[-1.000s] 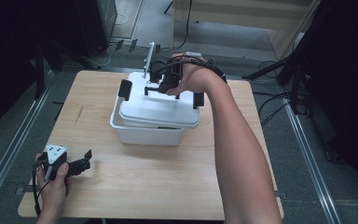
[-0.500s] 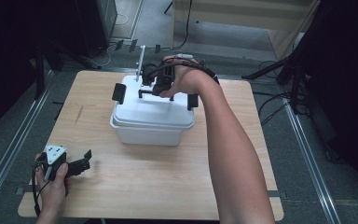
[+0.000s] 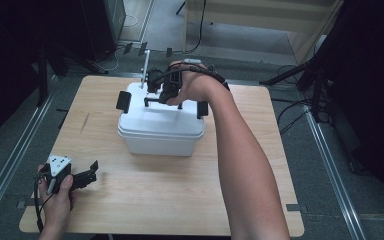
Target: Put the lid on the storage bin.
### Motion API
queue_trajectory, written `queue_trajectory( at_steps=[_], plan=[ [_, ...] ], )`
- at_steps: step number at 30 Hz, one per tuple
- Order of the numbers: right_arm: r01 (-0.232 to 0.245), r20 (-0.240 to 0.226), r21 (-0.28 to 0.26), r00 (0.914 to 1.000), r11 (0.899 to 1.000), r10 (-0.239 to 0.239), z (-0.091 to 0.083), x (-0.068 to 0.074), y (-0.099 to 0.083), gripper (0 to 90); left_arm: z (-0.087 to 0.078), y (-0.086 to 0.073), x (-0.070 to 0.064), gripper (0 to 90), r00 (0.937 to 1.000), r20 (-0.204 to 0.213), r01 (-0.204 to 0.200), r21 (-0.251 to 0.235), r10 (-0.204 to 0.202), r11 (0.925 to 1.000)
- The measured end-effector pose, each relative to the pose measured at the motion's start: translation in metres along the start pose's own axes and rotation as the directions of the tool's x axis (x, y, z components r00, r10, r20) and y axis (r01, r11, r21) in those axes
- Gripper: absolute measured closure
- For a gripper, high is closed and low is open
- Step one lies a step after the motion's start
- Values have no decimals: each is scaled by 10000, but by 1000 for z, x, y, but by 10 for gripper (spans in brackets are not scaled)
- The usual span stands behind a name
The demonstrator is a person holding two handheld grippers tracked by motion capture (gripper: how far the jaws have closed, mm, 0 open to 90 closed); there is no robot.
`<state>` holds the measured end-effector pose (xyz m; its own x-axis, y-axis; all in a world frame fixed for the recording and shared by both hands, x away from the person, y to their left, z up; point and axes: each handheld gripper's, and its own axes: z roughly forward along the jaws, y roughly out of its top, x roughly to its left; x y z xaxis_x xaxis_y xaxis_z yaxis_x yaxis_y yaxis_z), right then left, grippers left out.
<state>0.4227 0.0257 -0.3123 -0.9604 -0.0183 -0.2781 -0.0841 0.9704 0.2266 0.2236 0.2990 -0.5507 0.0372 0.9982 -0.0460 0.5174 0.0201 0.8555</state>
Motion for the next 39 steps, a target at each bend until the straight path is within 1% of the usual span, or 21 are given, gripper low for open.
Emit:
queue_trajectory(
  at_steps=[1,4,5,6,8,9,11,12,13,14,19,20,21,22,28,30,31,32,35,37,39],
  plan=[
    [-66,22,35,10000,10000,66,0,0,0,860,0,0,0,0,10000,-2,5,-3,-5,10000],
    [-47,-13,19,10000,10000,47,2,0,1,860,0,0,0,0,10000,-16,7,0,-7,10000],
    [38,-35,12,10000,10000,-38,3,-1,1,860,0,0,0,0,10000,-29,7,0,-7,10000],
    [-44,-46,87,10000,10000,44,4,0,1,860,0,0,0,0,10000,-30,-17,18,18,10000],
    [70,-67,67,10000,10000,-69,6,-1,0,860,0,0,-1,0,10000,-41,-29,6,29,10000],
    [1,-50,128,10000,9999,0,6,0,0,860,0,0,-1,0,10000,-43,-11,-6,11,10000],
    [-30,-76,125,10000,9999,31,7,0,1,860,0,0,0,0,10000,-32,-9,-3,9,10000],
    [68,-89,23,9999,10000,-68,8,-1,2,860,0,0,0,0,10000,-31,-12,-4,12,10000],
    [-111,-84,104,9999,9999,112,7,1,3,860,0,0,0,0,10000,-24,-17,-3,17,10000],
    [59,-119,59,9999,10000,-59,8,0,4,860,0,0,0,0,10000,-12,-20,0,20,10000],
    [24,-146,58,9999,10000,-23,11,0,9,860,0,0,0,0,10000,17,-9,-31,9,10000],
    [127,-138,50,9998,9999,-126,12,-1,9,860,0,0,0,0,10000,20,1,-33,-1,10000],
    [14,-160,80,9999,10000,-13,13,0,9,860,0,0,0,0,10000,24,18,-30,-18,10000],
    [9,-185,149,9998,9999,-6,14,0,10,859,0,0,0,0,10000,26,33,-30,-33,10000],
    [47,-256,177,9997,9998,-42,20,-2,10,860,0,0,0,0,10000,36,55,-37,-55,10000],
    [-31,-260,206,9997,9998,37,21,-2,9,859,0,0,0,0,10000,28,61,-55,-61,10000],
    [57,-290,173,9996,9998,-52,22,-3,9,860,0,0,0,0,10000,25,64,-60,-64,10000],
    [-80,-276,252,9996,9997,87,23,-2,8,860,0,0,0,0,10000,27,59,-58,-59,10000],
    [-26,-304,214,9995,9998,33,25,-3,7,859,0,0,0,0,10000,30,64,-57,-64,10000],
    [-185,-339,216,9992,9996,193,25,-2,6,859,0,0,0,0,10000,33,60,-58,-60,10000],
    [-123,-357,183,9993,9998,129,26,-2,6,856,0,0,0,0,10000,38,61,-70,-60,10000]
  ],
)
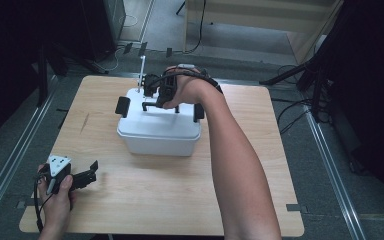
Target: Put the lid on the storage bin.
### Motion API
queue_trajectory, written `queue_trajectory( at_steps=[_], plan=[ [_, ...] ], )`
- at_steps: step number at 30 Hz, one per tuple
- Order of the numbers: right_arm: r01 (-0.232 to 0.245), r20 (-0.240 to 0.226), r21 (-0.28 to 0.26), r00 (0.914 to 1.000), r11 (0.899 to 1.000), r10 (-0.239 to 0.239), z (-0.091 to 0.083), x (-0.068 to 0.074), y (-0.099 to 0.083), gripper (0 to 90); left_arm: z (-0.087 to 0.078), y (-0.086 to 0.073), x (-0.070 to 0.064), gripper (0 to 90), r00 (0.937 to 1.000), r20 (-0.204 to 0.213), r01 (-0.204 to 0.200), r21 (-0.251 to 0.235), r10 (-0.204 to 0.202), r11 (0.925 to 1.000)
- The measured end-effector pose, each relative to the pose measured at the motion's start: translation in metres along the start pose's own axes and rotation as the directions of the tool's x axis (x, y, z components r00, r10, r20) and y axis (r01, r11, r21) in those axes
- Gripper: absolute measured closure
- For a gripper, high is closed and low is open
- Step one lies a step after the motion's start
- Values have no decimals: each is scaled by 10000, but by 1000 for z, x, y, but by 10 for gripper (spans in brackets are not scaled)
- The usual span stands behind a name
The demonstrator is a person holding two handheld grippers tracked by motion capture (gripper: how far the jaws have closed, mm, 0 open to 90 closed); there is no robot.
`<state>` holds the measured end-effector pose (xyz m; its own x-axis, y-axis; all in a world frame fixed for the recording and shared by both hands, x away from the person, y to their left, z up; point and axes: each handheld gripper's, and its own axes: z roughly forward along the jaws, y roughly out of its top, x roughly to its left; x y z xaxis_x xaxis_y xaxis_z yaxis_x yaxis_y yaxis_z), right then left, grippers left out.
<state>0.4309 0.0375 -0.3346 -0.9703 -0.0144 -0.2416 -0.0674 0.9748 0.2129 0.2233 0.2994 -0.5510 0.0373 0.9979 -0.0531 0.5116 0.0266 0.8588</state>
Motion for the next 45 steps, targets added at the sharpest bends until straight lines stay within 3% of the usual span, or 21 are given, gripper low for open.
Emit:
queue_trajectory(
  at_steps=[1,4,8,10,12,14,21,45],
  plan=[
    [89,-17,-11,10000,10000,-89,0,0,0,842,0,0,0,0,10000,0,3,4,-3,10000],
    [-222,-163,-202,9996,9996,218,-2,1,0,583,0,0,0,0,10000,3,-12,-2,12,10000],
    [-62,49,-333,10000,9994,63,-5,3,1,317,0,0,0,0,10000,5,-44,18,44,10000],
    [-516,128,-153,9986,9986,518,-8,4,-1,181,0,0,0,0,10000,-1,-45,24,45,10000],
    [-731,283,-112,9969,9973,734,-10,4,-5,111,0,0,0,0,10000,-3,-43,4,43,10000],
    [-612,464,-122,9970,9980,617,-11,4,-10,15,0,0,0,0,10000,3,-67,29,67,10000],
    [-1304,357,-187,9907,9913,1310,-16,2,-34,0,0,0,-1,0,10000,-11,-56,52,56,10000],
    [-2102,548,2,9762,9777,2099,-32,4,-98,0,0,0,-1,0,9999,-71,-139,62,139,9999]
  ],
)
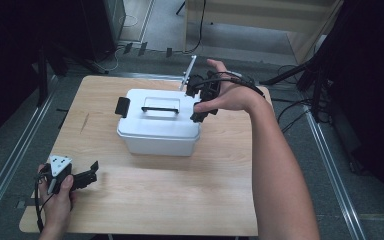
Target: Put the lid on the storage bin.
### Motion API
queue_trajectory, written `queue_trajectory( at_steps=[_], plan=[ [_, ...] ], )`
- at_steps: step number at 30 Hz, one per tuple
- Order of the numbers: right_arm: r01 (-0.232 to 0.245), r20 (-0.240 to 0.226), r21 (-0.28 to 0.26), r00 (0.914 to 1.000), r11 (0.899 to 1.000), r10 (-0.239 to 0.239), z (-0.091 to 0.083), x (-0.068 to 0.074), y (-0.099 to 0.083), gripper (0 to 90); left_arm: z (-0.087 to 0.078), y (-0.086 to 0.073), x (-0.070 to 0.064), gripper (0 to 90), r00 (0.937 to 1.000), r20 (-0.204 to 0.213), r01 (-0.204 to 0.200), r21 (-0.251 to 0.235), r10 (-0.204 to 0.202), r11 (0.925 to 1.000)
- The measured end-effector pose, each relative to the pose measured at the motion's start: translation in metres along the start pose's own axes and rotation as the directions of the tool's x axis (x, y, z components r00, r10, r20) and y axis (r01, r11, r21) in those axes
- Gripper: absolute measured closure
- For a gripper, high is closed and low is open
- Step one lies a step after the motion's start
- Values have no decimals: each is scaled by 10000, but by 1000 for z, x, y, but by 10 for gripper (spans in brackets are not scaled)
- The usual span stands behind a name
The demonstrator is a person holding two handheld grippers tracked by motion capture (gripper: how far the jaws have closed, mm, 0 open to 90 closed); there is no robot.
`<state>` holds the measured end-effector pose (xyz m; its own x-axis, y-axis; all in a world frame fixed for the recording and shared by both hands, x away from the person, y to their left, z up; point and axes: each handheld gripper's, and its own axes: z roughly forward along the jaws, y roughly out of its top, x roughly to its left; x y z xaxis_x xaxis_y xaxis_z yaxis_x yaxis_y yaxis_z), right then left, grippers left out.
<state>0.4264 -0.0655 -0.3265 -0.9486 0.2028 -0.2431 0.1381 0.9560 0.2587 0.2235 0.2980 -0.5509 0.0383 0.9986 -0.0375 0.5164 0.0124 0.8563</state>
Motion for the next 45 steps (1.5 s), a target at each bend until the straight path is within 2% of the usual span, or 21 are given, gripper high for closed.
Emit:
queue_trajectory(
  at_steps=[16,28,45],
  plan=[
    [-667,169,135,9976,9977,665,-7,-11,-46,0,0,0,0,0,10000,-18,-21,-13,21,10000],
    [-1093,188,240,9939,9937,1089,-9,-12,-73,0,0,0,0,0,10000,-10,-64,10,64,10000],
    [-1454,286,-134,9889,9893,1458,-1,1,-104,0,0,0,-1,0,10000,-27,-21,-57,21,10000]
  ],
)
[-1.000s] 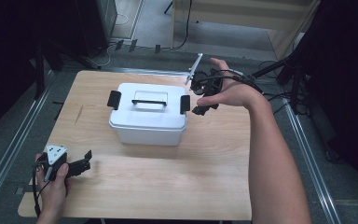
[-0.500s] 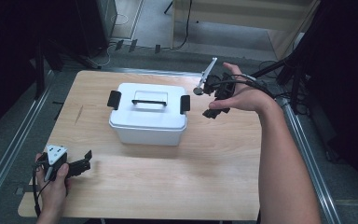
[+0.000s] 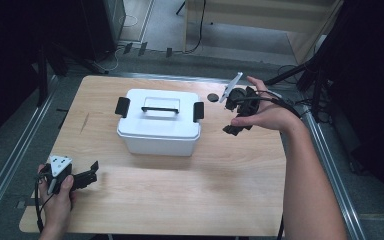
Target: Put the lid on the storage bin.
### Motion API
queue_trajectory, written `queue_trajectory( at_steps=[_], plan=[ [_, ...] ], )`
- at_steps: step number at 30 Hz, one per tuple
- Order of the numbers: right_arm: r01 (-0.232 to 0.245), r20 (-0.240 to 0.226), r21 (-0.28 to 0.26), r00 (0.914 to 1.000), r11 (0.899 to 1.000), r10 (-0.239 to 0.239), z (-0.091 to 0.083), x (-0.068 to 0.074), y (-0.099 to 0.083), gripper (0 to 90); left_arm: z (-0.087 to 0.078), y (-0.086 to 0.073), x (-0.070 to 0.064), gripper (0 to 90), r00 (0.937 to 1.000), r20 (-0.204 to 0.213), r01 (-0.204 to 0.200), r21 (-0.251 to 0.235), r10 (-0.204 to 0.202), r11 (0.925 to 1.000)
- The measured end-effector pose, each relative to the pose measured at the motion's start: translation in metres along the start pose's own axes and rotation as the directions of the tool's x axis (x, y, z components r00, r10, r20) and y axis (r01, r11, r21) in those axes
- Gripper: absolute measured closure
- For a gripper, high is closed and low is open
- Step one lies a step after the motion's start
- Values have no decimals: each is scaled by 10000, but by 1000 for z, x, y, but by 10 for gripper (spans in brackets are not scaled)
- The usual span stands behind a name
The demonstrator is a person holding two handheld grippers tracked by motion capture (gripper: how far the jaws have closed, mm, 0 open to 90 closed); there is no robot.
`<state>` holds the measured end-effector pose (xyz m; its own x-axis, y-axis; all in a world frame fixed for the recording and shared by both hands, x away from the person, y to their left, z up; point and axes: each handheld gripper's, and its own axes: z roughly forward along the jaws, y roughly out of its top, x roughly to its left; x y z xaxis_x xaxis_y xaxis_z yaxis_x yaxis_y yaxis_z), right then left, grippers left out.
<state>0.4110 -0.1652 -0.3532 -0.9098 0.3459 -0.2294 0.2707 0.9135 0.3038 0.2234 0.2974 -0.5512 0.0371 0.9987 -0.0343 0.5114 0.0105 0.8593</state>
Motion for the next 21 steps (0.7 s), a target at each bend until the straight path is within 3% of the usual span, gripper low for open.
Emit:
queue_trajectory(
  at_steps=[21],
  plan=[
    [-931,482,-675,9942,9934,964,13,18,-61,0,0,0,0,0,10000,-8,-46,17,46,10000]
  ],
)
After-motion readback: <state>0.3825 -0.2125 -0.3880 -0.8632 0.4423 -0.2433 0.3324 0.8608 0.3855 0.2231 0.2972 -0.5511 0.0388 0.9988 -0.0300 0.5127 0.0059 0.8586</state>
